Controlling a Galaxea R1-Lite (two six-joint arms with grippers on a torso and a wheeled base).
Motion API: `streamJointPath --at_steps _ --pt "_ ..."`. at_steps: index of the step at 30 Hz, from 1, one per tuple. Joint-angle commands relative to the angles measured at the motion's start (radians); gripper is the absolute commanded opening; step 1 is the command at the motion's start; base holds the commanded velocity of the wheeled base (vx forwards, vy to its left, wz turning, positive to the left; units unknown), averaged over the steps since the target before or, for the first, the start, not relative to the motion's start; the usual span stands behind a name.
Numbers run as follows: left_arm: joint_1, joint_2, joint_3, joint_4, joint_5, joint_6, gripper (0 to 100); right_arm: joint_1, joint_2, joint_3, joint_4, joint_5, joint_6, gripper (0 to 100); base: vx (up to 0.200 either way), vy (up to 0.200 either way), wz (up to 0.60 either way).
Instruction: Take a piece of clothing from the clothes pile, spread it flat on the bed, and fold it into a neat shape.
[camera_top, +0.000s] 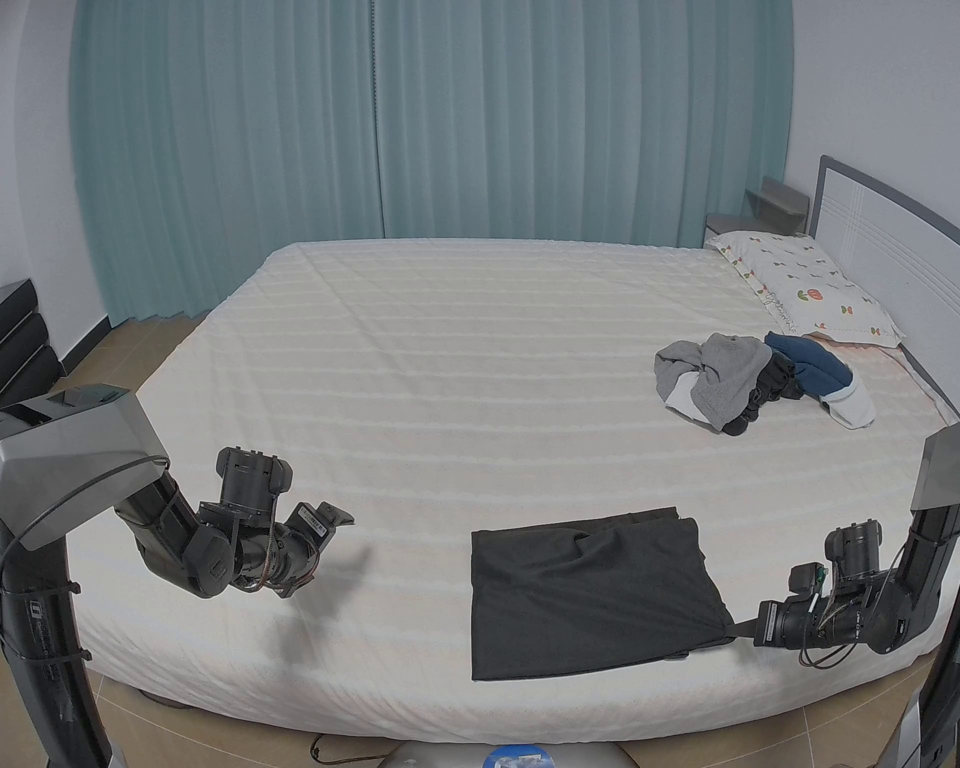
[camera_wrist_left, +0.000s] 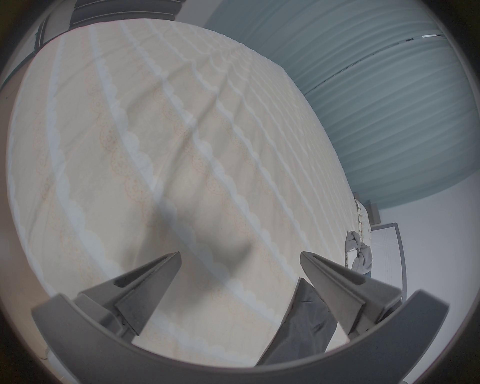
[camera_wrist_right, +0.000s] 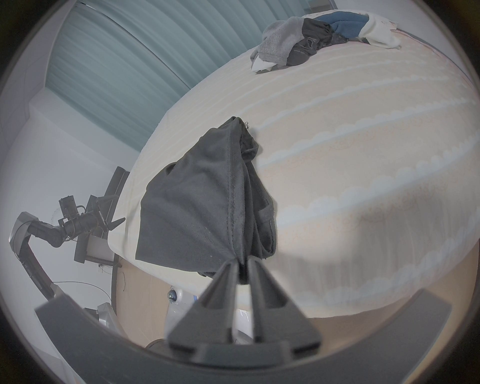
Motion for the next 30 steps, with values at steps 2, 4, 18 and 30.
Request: streamJointPath --at_steps 2,4,18,30 --pt "0.000 0.001 0.000 -0.001 0.000 -0.001 100 -0.004 0.000 0.016 0.000 -0.001 -0.011 100 0.000 0.000 0.00" --pt "0.000 0.001 0.000 -0.001 0.000 -0.001 100 -0.004 0.008 0.016 0.000 -0.002 -0.036 100 0.000 0.000 0.00" --pt "0.000 0.001 0.000 -0.001 0.000 -0.001 100 0.058 0.062 -0.398 0.064 -0.065 0.174 100 0.000 0.000 0.00" --pt "-0.001 0.002 0.000 -0.001 0.000 -0.001 100 0.111 0.234 -0.656 0.128 -0.094 0.219 100 0.000 0.000 0.00"
